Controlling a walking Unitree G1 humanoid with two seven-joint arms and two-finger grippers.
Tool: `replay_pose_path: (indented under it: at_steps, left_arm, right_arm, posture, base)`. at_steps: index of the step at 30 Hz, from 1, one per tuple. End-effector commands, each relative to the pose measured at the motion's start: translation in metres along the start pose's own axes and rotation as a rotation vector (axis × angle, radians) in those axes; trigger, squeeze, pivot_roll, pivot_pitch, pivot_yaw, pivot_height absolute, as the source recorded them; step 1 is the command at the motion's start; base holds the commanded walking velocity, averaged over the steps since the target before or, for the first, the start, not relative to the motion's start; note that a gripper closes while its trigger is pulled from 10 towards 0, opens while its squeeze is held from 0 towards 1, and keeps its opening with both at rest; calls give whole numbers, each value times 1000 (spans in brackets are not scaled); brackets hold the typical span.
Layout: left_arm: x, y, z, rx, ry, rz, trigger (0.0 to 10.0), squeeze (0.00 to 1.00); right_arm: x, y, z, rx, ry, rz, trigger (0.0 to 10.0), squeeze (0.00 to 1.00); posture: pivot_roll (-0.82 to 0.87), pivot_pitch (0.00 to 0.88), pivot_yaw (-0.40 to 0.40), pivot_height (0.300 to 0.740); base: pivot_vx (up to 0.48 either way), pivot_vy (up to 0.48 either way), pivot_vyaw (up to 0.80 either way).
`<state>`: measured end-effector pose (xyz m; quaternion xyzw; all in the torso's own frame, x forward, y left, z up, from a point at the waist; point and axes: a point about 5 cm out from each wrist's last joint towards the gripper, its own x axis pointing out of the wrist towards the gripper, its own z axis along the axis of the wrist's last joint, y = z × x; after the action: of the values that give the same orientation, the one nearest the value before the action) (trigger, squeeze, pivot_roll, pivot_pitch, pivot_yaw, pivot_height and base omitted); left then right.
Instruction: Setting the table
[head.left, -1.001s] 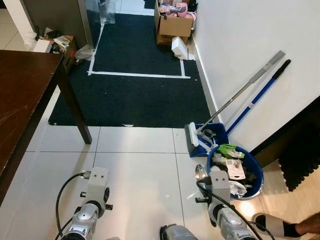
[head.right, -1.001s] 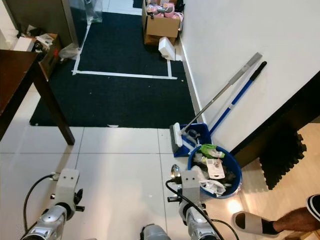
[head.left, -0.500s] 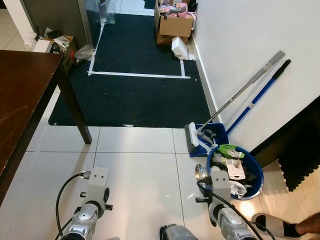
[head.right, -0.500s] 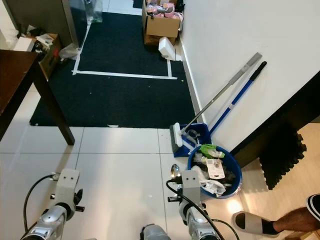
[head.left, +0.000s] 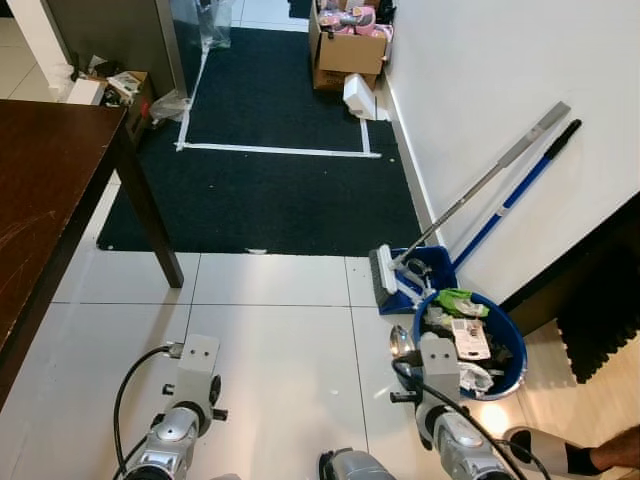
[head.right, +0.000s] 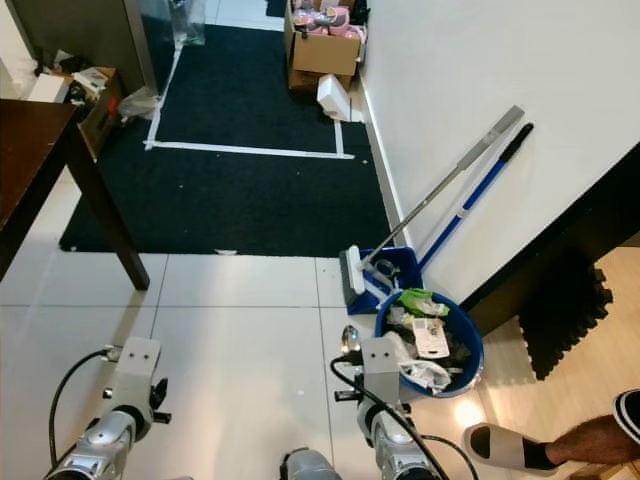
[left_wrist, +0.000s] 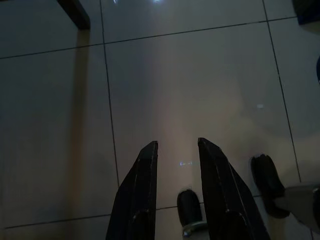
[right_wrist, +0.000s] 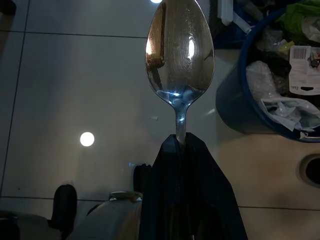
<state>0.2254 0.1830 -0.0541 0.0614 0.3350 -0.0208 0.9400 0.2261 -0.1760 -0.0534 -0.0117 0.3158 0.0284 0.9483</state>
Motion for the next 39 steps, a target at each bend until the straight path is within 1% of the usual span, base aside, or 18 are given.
replay_pose_path:
  at_steps: [1, 11, 19, 30, 39]
  left_arm:
    - [-2, 0, -7, 4, 26, 0, 10000, 0]
    - [-3, 2, -10, -4, 34, 6, 10000, 0]
    - [-2, -3, -7, -16, 25, -1, 10000, 0]
    - [-3, -3, -9, -4, 37, -9, 10000, 0]
    - [-2, -4, -9, 0, 38, -14, 10000, 0]
  right_arm:
    - [-3, 0, -8, -7, 25, -2, 10000, 0]
    - [-5, -4, -12, -21, 36, -24, 10000, 0]
    - [-6, -2, -13, -27, 32, -24, 10000, 0]
    - [-9, -14, -16, -34, 35, -48, 10000, 0]
    - [-10, -23, -13, -48, 26, -56, 10000, 0]
  posture:
    - [53, 72, -31, 740]
    - [54, 79, -29, 740]
    - [54, 83, -31, 740]
    - [42, 67, -25, 740]
    - [41, 60, -28, 740]
  base:
    - [0, 0, 0]
    - [0, 0, 0]
    - [0, 0, 0]
    - [0, 0, 0]
    - [0, 0, 0]
